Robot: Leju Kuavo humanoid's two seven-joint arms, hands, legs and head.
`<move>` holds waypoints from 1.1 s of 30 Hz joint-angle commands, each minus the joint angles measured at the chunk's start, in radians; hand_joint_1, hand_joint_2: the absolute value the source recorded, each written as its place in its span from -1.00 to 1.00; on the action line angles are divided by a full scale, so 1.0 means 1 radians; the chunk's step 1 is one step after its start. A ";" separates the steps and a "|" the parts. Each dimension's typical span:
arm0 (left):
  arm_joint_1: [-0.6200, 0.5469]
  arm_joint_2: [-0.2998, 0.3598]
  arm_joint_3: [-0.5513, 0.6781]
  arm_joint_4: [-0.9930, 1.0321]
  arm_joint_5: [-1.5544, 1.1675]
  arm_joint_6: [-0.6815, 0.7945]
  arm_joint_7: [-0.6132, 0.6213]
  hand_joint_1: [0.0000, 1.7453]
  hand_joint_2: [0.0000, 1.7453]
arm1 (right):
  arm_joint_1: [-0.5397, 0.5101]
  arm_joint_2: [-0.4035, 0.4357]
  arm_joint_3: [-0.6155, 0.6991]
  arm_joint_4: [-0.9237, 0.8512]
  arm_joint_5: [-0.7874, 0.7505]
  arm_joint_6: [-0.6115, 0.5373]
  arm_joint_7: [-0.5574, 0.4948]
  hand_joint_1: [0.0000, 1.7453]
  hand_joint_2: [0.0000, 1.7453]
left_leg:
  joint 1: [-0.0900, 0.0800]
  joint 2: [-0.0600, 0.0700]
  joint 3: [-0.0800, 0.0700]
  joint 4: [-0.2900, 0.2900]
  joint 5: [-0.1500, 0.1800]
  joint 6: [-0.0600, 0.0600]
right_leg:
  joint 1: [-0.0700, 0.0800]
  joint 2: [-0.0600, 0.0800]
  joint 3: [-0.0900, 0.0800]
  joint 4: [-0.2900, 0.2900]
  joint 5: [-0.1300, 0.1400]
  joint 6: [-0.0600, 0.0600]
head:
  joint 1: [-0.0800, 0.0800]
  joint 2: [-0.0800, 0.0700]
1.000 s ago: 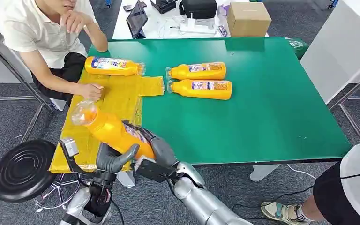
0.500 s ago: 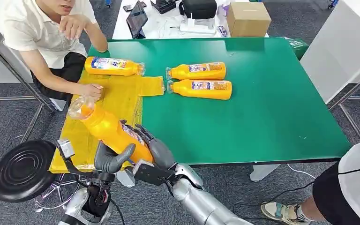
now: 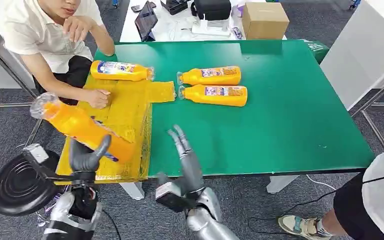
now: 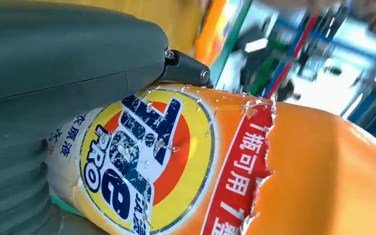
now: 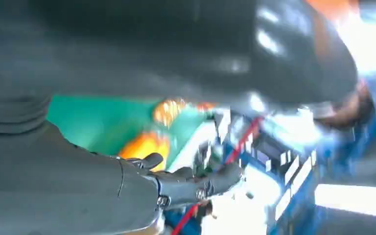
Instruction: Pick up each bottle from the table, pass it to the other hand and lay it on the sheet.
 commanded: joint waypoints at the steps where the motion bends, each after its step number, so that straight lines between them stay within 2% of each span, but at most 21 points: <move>1: -0.072 0.082 0.018 0.069 -0.256 0.136 0.006 1.00 1.00 | 0.143 -0.009 -0.126 -0.313 0.001 -0.002 -0.001 -1.00 -1.00 | 0.000 -0.003 0.000 0.000 0.000 -0.001 | 0.000 -0.003 0.001 0.000 -0.001 -0.001 | 0.000 0.000; 3: -0.121 0.117 -0.042 0.149 -0.446 0.209 0.051 1.00 1.00 | 0.142 -0.018 -0.101 -0.319 -0.026 -0.002 -0.001 -1.00 -1.00 | 0.000 -0.005 0.001 0.000 0.000 -0.001 | 0.001 -0.005 0.002 0.000 -0.001 -0.002 | 0.000 0.000; 7: -0.121 0.117 -0.042 0.149 -0.446 0.209 0.051 1.00 1.00 | 0.142 -0.018 -0.101 -0.319 -0.026 -0.002 -0.001 -1.00 -1.00 | 0.000 -0.003 0.002 -0.001 0.001 -0.001 | 0.000 -0.004 0.002 -0.001 -0.001 -0.001 | 0.000 0.000; 8: -0.195 0.126 -0.112 0.261 -0.681 0.305 0.051 1.00 1.00 | 0.124 -0.022 -0.076 -0.301 -0.044 -0.002 -0.001 -1.00 -1.00 | 0.000 -0.003 0.002 -0.001 0.000 -0.001 | 0.001 -0.004 0.003 -0.001 -0.001 -0.002 | 0.000 0.000; 9: -0.231 0.123 -0.145 0.326 -0.796 0.326 0.066 1.00 1.00 | 0.114 -0.025 -0.061 -0.286 -0.051 -0.002 -0.001 -1.00 -1.00 | 0.000 -0.004 0.001 -0.001 0.001 -0.001 | 0.000 -0.005 0.002 -0.001 -0.001 -0.002 | 0.000 0.000; 12: -0.343 0.095 -0.199 0.516 -0.935 0.288 0.090 1.00 1.00 | 0.080 -0.031 -0.008 -0.245 -0.094 -0.002 -0.001 -1.00 -1.00 | 0.000 -0.007 0.002 -0.002 0.002 -0.001 | 0.001 -0.008 0.003 -0.002 -0.001 -0.001 | 0.000 0.000; 14: -0.429 0.077 -0.242 0.638 -1.050 0.304 0.097 1.00 1.00 | 0.057 -0.034 0.032 -0.221 -0.120 -0.002 -0.001 -1.00 -1.00 | 0.000 -0.009 0.002 -0.001 0.002 -0.001 | 0.000 -0.009 0.004 -0.001 -0.001 -0.001 | 0.000 0.000; 15: -0.480 0.078 -0.290 0.704 -1.182 0.367 0.114 1.00 1.00 | 0.044 -0.037 0.054 -0.208 -0.139 -0.002 -0.001 -1.00 -1.00 | 0.000 -0.008 0.002 -0.001 0.002 -0.001 | 0.000 -0.009 0.004 -0.001 -0.001 -0.001 | 0.000 0.000; 18: -0.555 0.090 -0.394 0.800 -1.404 0.399 0.171 1.00 1.00 | 0.026 -0.043 0.096 -0.192 -0.181 -0.002 -0.001 -1.00 -1.00 | 0.001 -0.007 0.001 0.000 0.002 0.000 | 0.001 -0.007 0.003 0.000 0.000 -0.001 | 0.000 0.000; 20: -0.589 0.070 -0.398 0.857 -1.412 0.311 0.160 1.00 1.00 | 0.012 -0.052 0.131 -0.176 -0.218 -0.002 -0.001 -1.00 -1.00 | 0.001 -0.007 0.002 0.000 0.002 -0.001 | 0.001 -0.007 0.004 -0.001 0.000 -0.001 | 0.000 0.000; 23: -0.611 0.064 -0.408 0.891 -1.417 0.256 0.145 1.00 1.00 | 0.007 -0.057 0.149 -0.171 -0.235 -0.002 -0.001 -1.00 -1.00 | 0.000 -0.004 0.001 0.000 0.001 0.000 | 0.000 -0.004 0.003 0.000 0.000 -0.001 | 0.000 0.000; 25: -0.673 0.065 -0.478 0.977 -1.496 0.152 0.146 1.00 1.00 | -0.013 -0.066 0.201 -0.153 -0.281 -0.002 -0.001 -1.00 -1.00 | 0.001 -0.003 0.001 0.000 0.001 0.000 | 0.001 -0.004 0.003 0.000 0.000 -0.001 | 0.000 0.000; 33: -0.704 0.056 -0.495 1.021 -1.525 0.124 0.165 1.00 1.00 | -0.020 -0.069 0.219 -0.138 -0.312 -0.002 -0.001 -1.00 -1.00 | 0.001 -0.001 0.000 0.000 0.001 0.000 | 0.001 -0.003 0.001 0.000 0.000 -0.001 | 0.000 0.000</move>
